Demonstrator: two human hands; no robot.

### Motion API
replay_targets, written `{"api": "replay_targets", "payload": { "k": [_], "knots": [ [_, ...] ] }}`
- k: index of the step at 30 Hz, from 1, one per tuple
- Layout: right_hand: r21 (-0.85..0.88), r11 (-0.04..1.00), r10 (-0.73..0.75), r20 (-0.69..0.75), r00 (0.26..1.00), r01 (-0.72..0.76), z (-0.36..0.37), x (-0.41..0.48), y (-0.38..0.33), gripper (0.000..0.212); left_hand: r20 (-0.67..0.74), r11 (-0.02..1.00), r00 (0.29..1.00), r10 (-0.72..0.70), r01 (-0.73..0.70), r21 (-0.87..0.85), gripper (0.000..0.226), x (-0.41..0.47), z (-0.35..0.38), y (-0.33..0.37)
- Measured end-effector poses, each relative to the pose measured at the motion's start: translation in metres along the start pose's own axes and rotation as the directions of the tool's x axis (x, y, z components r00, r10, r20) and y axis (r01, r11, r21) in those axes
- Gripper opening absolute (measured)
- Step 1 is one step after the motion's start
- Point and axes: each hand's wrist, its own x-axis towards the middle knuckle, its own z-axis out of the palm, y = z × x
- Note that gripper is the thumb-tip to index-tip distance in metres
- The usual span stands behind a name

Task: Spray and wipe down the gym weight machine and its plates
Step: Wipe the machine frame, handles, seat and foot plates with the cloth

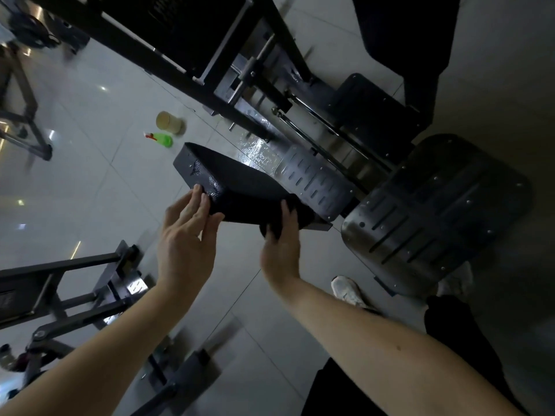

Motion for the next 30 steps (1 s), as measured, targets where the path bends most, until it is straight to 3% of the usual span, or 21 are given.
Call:
{"api": "replay_targets", "payload": {
  "k": [2,7,12,17,19,23,26,30],
  "knots": [
    [0.084,0.996,0.015,0.014,1.000,-0.016,0.007,-0.012,-0.008,0.062,-0.004,1.000,1.000,0.008,-0.008,0.011,0.043,0.000,0.001,0.000],
    [0.225,0.929,0.328,-0.136,0.935,-0.293,0.014,0.035,0.007,0.063,-0.007,1.000,1.000,-0.003,0.002,-0.017,0.043,-0.003,0.005,-0.002],
    [0.373,0.858,0.438,-0.171,0.882,-0.354,0.005,0.051,0.012,0.055,-0.015,0.999,1.000,0.007,-0.008,-0.036,0.043,-0.002,0.008,-0.004],
    [0.468,0.765,0.544,-0.101,0.833,-0.442,-0.011,0.099,0.069,0.058,-0.023,1.000,1.000,-0.003,0.003,-0.012,0.041,-0.004,0.007,0.000],
    [0.414,0.769,0.560,-0.069,0.825,-0.487,-0.021,0.101,0.054,0.049,-0.034,1.000,0.999,0.000,-0.001,-0.022,0.041,-0.003,0.007,0.000],
    [0.241,0.892,0.412,-0.089,0.907,-0.382,-0.019,0.045,-0.006,0.046,-0.041,1.000,0.999,-0.006,0.006,-0.019,0.042,-0.003,0.013,-0.001],
    [0.166,0.971,0.175,-0.004,0.984,-0.172,-0.011,0.016,-0.037,0.042,-0.063,0.998,0.998,-0.027,0.023,-0.051,0.039,-0.002,0.018,-0.001],
    [0.087,0.996,0.000,0.154,0.988,-0.014,-0.013,0.006,-0.089,0.023,-0.118,0.987,0.989,-0.089,0.071,-0.147,0.038,-0.004,0.021,0.000]
  ]
}}
